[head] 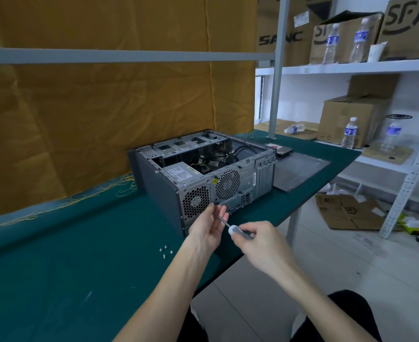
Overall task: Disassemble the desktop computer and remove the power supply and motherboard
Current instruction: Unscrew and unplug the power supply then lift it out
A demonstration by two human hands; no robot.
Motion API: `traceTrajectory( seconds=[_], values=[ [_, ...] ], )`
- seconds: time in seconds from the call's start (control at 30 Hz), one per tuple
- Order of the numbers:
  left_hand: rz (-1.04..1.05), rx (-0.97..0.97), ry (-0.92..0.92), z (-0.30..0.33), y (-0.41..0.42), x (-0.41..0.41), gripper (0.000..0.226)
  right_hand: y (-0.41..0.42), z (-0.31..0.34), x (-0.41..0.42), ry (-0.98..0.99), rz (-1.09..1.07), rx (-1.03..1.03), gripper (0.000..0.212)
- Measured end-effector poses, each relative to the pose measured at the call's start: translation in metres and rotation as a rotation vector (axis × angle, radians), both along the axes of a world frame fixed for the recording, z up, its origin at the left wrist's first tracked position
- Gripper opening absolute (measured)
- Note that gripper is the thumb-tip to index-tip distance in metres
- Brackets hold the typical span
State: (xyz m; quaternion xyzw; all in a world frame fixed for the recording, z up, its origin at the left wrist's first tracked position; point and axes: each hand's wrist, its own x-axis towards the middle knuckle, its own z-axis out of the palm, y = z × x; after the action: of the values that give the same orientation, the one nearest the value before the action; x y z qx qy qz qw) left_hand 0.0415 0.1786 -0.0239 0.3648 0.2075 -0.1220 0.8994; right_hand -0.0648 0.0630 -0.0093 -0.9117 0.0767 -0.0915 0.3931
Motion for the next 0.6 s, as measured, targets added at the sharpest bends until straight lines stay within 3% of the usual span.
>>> traceTrajectory(
  seconds=[0.03, 0.1, 0.13, 0.23, 0.3, 0.33, 0.37, 0.43, 0.47, 0.53, 0.6],
  values=[
    [0.000, 0.000, 0.005, 0.001, -0.001, 0.000, 0.020, 0.001, -0.001, -0.001, -0.083, -0.030, -0.135, 0.017],
    [-0.008, -0.045, 0.019, 0.001, -0.002, 0.001, 0.022, 0.002, -0.004, -0.001, -0.090, -0.027, -0.140, 0.017],
    [-0.013, -0.071, 0.022, 0.000, -0.002, 0.001, 0.023, 0.001, -0.004, 0.001, -0.028, 0.001, -0.014, 0.020],
    [-0.016, -0.122, 0.004, -0.002, -0.004, 0.000, 0.024, -0.005, 0.006, 0.004, 0.335, 0.061, 0.649, 0.031],
    [-0.011, -0.137, -0.014, -0.002, -0.003, -0.001, 0.030, -0.007, 0.010, 0.004, 0.442, 0.082, 0.820, 0.035],
    [-0.011, -0.131, -0.012, -0.002, -0.003, -0.001, 0.032, -0.007, 0.008, 0.004, 0.409, 0.077, 0.748, 0.033],
    [-0.019, -0.110, -0.003, -0.002, -0.003, -0.001, 0.031, -0.006, 0.006, 0.004, 0.325, 0.068, 0.548, 0.030],
    [-0.029, -0.046, 0.024, 0.001, -0.002, -0.002, 0.026, -0.003, -0.002, 0.003, 0.048, 0.020, -0.060, 0.020],
    [-0.021, -0.032, 0.039, 0.002, -0.002, -0.001, 0.025, -0.001, -0.005, 0.002, -0.070, 0.002, -0.266, 0.015],
    [0.004, -0.053, 0.065, 0.003, -0.003, 0.000, 0.022, 0.001, -0.010, 0.002, -0.145, -0.024, -0.350, 0.028],
    [0.013, -0.087, 0.069, 0.004, -0.004, -0.002, 0.022, -0.001, -0.011, 0.007, -0.048, 0.014, -0.091, 0.032]
  ],
)
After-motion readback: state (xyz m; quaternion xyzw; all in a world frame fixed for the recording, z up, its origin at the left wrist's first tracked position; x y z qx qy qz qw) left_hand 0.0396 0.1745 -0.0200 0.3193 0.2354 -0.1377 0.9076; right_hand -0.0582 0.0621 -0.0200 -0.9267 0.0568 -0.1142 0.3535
